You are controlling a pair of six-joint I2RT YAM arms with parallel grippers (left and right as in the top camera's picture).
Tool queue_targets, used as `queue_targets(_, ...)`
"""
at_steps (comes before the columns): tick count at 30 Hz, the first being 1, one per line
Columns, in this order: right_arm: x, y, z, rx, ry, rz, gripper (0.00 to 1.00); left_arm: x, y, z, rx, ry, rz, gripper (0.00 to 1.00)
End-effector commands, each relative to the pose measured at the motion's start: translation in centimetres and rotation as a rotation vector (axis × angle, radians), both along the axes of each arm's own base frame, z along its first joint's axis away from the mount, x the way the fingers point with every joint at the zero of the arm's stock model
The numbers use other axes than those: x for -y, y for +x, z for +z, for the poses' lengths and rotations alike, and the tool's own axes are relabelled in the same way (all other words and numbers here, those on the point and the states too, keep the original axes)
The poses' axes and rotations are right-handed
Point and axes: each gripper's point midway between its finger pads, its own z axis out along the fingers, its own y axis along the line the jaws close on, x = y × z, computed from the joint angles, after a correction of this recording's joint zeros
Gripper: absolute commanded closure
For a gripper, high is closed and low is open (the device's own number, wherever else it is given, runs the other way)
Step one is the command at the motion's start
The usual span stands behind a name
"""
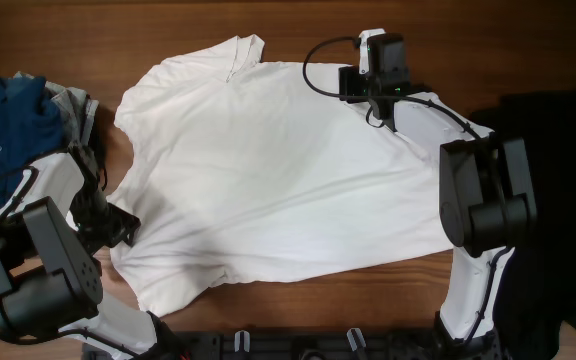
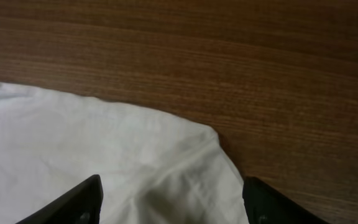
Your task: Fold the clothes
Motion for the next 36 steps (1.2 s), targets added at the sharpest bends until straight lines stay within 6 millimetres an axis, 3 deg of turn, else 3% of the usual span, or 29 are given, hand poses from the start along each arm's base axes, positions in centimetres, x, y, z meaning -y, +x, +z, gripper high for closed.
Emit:
queue_targets(1,0.9,0.5,-0.8,0.0,0.012,-0.046,0.32,0.8,1.5,-0.1,0.082,-0.073,-0.037,0.23)
queue_targets(5,0.7,0.1,-4.4,-0.091,0.164,-0.118,0.33,1.3,3.5,1.1,0.222,-0.124,-0.13,0.25)
queue_targets(9,1.5,0.5,-4.6,-0.094,0.21,-0.177,0.39,1.8,5.0,5.0,0.403,-0.11,-0.182,0.23)
queue_targets(12,0.8,0.4,-4.4,-0.101,0.239,-0.147,0.79,1.6,5.5,8.2,0.528,-0.046,-0.201,0.16)
queue_targets(13,1.1,1.0,-3.2,-0.078,0.247,-0.152,0.94,1.6,5.6,9.0,0.56,-0.03,-0.206,0.16)
queue_targets(15,2.2,1.8,-0.6,-0.034,0.257,-0.166,0.96,1.6,5.6,9.6,0.583,-0.017,-0.209,0.14)
queue_targets(18,4.9,2.7,5.1,0.069,0.267,-0.193,0.92,1.8,5.9,9.6,0.599,-0.03,-0.21,0.14)
queue_targets(19,6.8,3.0,7.6,0.12,0.259,-0.213,0.93,1.8,6.1,9.7,0.609,-0.03,-0.21,0.14)
queue_targets(21,10.3,3.0,9.0,0.152,0.231,-0.293,0.93,1.8,6.4,9.8,0.624,-0.03,-0.212,0.14)
queue_targets(22,12.8,3.0,8.9,0.156,0.21,-0.35,0.78,1.8,6.6,9.8,0.631,-0.031,-0.213,0.14)
queue_targets(23,14.7,2.7,8.2,0.139,0.203,-0.386,0.35,1.9,6.8,9.8,0.64,-0.037,-0.213,0.14)
queue_targets(24,16.2,2.3,7.6,0.117,0.197,-0.415,0.19,2.0,6.9,9.9,0.65,-0.043,-0.213,0.14)
queue_targets(26,17.9,1.4,6.7,0.067,0.197,-0.447,0.04,2.0,7.4,10.0,0.668,-0.046,-0.219,0.14)
queue_targets(27,18.0,0.7,5.9,0.023,0.207,-0.444,0.06,2.2,7.7,10.1,0.682,-0.055,-0.245,0.14)
queue_targets(30,17.9,-1.3,4.0,-0.089,0.202,-0.454,0.12,4.1,9.5,10.5,0.75,-0.11,-0.373,0.15)
queue_targets(33,17.7,-3.0,1.8,-0.191,0.191,-0.463,0.26,6.1,12.0,10.8,0.811,-0.115,-0.478,0.18)
queue_targets(35,18.3,-5.8,-1.7,-0.343,0.156,-0.518,0.78,7.7,14.3,10.2,0.845,-0.123,-0.577,0.31)
queue_targets(36,19.0,-7.3,-3.2,-0.415,0.152,-0.583,0.95,8.3,15.2,9.4,0.846,-0.133,-0.596,0.41)
